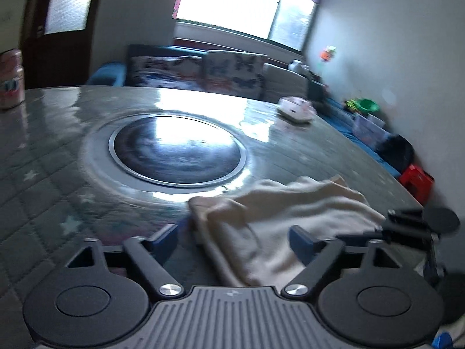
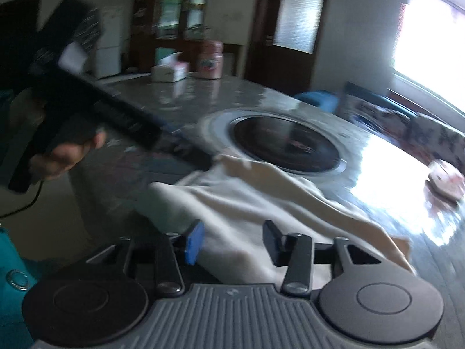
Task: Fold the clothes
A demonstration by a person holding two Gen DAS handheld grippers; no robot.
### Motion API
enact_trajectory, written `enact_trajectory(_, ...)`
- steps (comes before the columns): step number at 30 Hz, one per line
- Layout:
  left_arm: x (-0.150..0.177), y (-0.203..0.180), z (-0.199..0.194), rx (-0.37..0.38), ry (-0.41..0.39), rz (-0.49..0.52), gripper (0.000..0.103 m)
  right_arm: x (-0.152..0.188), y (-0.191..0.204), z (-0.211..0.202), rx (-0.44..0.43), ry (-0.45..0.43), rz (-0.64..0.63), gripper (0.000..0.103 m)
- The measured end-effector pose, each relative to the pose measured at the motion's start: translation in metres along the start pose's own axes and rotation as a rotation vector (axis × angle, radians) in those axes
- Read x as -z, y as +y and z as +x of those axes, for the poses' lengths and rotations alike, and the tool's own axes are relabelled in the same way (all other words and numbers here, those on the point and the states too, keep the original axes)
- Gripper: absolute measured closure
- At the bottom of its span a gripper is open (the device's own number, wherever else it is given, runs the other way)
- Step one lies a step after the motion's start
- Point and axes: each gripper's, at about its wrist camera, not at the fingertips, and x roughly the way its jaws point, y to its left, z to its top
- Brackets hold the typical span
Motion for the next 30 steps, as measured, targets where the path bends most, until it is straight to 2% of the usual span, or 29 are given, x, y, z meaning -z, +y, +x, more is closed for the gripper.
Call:
enact_trajectory(4,-0.008,0.008,0.002,-0.03,-0.013,-0.038,0.0,-0.011,0.017,0.009,-0.056,0.003,-0.091,0.051)
enact_trajectory(11,-0.017,0.02,0.014,-0.012,0.041,-0.178,0.0,-0.018,0.045,0.024,-0.112,0.021,-0.247,0.051)
enact_trajectory(17,-0.014,0.028,0.02,0.012,0.089,-0.282,0.0,-0.012,0.063,0.025,-0.09,0.035,-0.364,0.054)
enact_trajectory(20,-0.012,0.029,0.022,0.024,0.109,-0.319,0.0,-0.012,0.061,0.025,-0.1,0.039,-0.341,0.055)
enact_trajectory(24,-0.01,0.03,0.022,0.015,0.111,-0.329,0.0,-0.017,0.049,0.02,-0.143,0.022,-0.249,0.056)
enact_trajectory(26,-0.01,0.031,0.022,0.008,0.111,-0.328,0.0,-0.019,0.045,0.015,-0.167,0.006,-0.208,0.063)
enact_trajectory(30,-0.009,0.031,0.022,0.006,0.115,-0.33,0.0,-0.017,0.036,0.018,-0.218,0.02,-0.12,0.064)
